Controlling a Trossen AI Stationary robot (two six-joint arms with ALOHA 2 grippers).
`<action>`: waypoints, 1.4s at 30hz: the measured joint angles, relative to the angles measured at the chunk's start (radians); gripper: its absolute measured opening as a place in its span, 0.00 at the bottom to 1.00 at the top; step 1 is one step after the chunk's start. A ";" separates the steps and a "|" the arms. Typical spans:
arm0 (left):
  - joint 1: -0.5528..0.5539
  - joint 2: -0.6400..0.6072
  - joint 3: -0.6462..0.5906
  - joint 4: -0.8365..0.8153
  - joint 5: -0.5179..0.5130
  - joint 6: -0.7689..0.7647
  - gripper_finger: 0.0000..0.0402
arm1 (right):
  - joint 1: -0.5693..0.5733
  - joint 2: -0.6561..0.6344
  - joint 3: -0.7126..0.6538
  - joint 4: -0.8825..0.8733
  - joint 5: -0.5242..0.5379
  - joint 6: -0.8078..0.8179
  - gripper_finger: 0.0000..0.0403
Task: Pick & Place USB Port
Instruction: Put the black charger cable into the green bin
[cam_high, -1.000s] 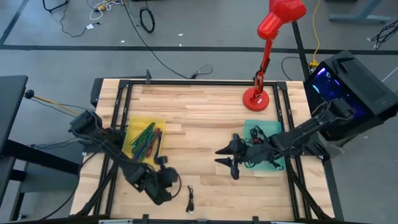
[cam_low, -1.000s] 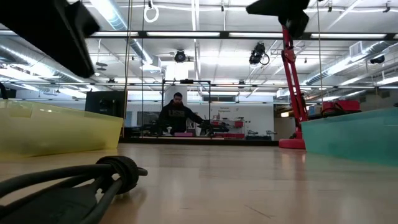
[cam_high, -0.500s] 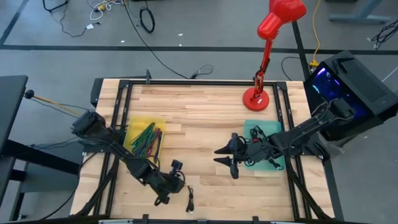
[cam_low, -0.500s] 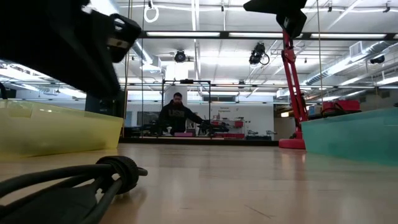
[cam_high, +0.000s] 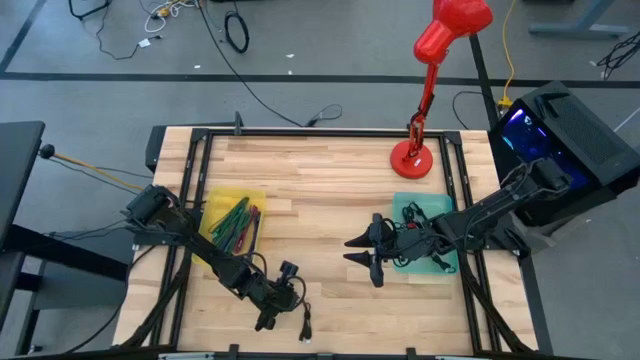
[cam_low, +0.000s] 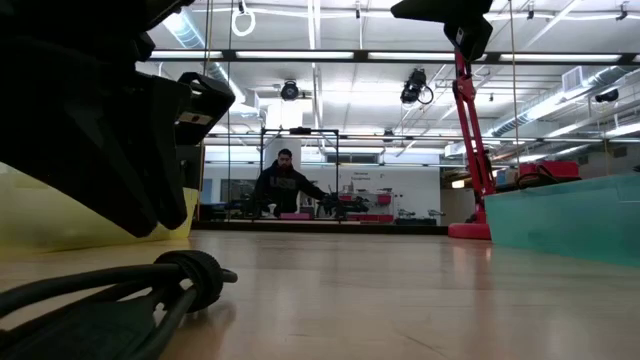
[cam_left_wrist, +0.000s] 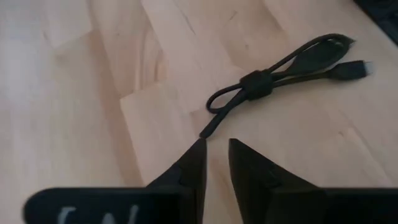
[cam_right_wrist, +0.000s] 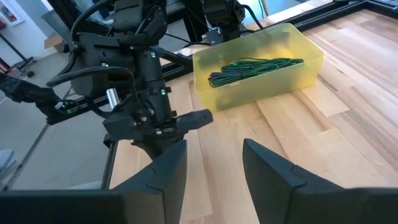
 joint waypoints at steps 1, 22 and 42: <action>-0.002 0.000 0.000 0.005 0.011 0.000 0.20 | 0.000 0.000 0.000 0.000 0.000 0.000 0.39; 0.008 0.110 0.031 0.088 -0.019 0.021 0.37 | 0.000 0.000 0.000 0.003 -0.001 -0.004 0.39; 0.008 0.057 0.028 0.028 -0.176 -0.139 0.01 | 0.000 0.000 0.000 -0.023 0.000 -0.004 0.39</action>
